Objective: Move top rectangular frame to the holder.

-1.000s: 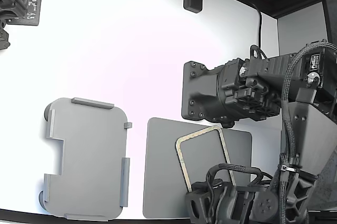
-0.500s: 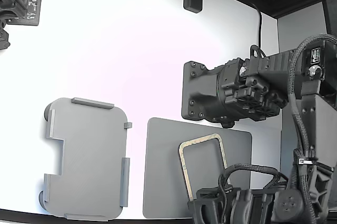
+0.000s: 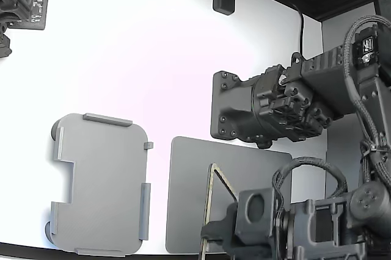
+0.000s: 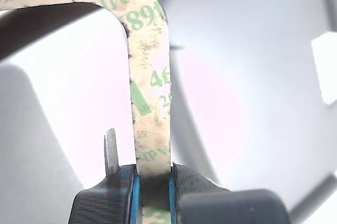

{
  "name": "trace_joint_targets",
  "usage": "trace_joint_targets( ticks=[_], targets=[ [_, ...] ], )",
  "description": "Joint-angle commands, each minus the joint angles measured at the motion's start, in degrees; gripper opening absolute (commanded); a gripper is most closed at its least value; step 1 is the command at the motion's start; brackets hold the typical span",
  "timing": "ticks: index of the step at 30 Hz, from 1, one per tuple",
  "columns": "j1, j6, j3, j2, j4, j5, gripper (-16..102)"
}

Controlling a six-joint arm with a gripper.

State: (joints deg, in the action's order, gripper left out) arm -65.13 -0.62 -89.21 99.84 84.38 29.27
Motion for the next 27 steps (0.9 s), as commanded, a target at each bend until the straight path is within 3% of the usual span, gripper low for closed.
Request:
trace_joint_targets(
  ticks=[1,6,13,18,24,27],
  targets=[
    [3.08,4.75,1.85,2.90,-0.44,4.13,-13],
    [7.47,-5.19,5.19,3.78,-2.99,6.86,-13],
    [11.43,-1.32,4.57,5.19,-10.72,9.84,-13],
    [14.06,3.16,8.61,3.52,-8.61,8.00,-13],
    [15.21,43.07,14.85,0.62,-1.49,8.35,-13],
    [16.52,75.50,13.18,1.05,0.00,6.42,-13]
  ],
)
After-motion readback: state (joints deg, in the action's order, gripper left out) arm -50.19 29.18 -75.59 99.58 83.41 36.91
